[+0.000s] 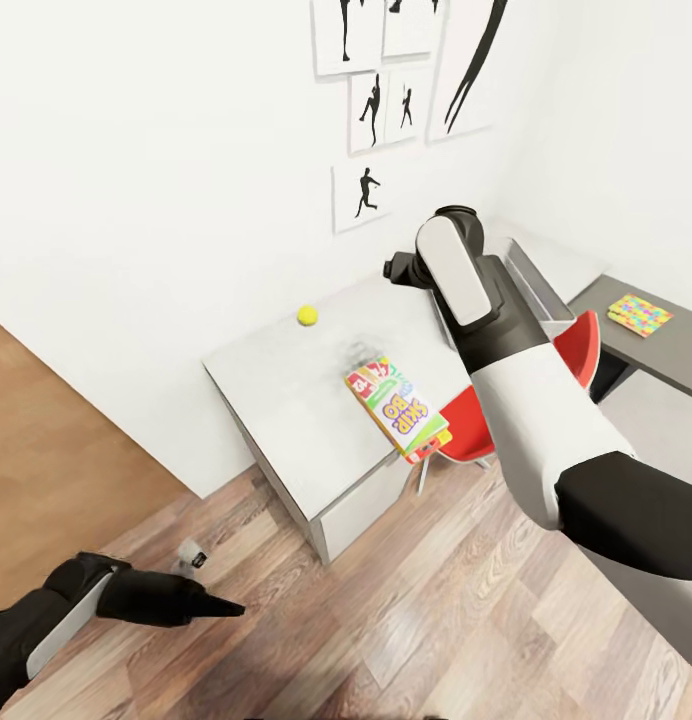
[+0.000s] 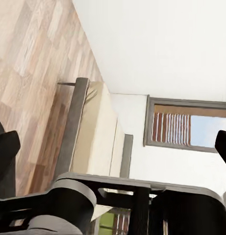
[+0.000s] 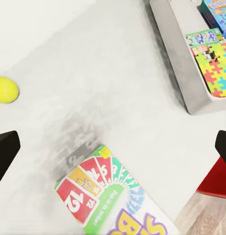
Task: Put all the toys in the child's room - the three board games (two on the bed and one on the table), the two jigsaw puzzles on the table, and the tennis ball on the table - inside the toy box on the table in the child's room.
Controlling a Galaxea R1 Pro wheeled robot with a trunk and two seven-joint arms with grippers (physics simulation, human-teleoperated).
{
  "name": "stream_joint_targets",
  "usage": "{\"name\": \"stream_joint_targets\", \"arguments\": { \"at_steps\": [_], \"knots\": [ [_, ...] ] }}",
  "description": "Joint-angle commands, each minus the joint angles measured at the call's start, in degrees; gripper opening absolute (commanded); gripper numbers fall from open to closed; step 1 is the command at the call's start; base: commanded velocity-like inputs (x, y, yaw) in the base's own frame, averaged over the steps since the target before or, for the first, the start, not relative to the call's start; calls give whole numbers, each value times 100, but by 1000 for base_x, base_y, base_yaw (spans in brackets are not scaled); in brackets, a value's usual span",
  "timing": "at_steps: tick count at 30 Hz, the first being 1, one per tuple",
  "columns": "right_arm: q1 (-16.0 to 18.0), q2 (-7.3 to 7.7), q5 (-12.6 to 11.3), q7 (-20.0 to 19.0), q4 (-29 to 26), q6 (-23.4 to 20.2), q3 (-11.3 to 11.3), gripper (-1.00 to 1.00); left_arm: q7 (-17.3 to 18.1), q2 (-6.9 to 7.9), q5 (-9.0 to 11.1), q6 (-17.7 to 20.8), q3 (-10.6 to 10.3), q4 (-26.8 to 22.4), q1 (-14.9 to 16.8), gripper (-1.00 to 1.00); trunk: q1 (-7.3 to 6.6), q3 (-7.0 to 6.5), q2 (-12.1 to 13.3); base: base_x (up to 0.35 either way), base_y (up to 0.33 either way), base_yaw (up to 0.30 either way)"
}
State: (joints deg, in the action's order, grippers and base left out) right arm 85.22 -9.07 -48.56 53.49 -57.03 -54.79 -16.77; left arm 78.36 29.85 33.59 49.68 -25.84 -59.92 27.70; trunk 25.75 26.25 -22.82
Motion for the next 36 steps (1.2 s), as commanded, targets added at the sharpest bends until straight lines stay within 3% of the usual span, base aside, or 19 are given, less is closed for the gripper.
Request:
{"name": "stream_joint_targets", "arguments": {
  "at_steps": [1, 6, 11, 36],
  "knots": [
    [-42, 3, -52, 59, -93, -43, -9, 100, 0, 6, 20, -36, -19, 128, 5, 100, 4, 0, -10, 0, 0, 0],
    [-458, 11, -45, 62, -820, -319, -5, 100, -19, 4, -58, -589, -32, 888, 0, 100, 4, -46, -10, 0, 0, 0],
    [-606, 20, -35, 72, -1092, -387, -1, 100, -9, 3, -75, -792, -30, 1190, 1, 100, 4, -92, -10, 0, 0, 0],
    [-788, 22, -26, 74, -1174, -401, 38, 100, -36, 14, -73, -882, 18, 1269, 15, 100, 4, -323, -10, 0, 0, 0]
  ]
}}
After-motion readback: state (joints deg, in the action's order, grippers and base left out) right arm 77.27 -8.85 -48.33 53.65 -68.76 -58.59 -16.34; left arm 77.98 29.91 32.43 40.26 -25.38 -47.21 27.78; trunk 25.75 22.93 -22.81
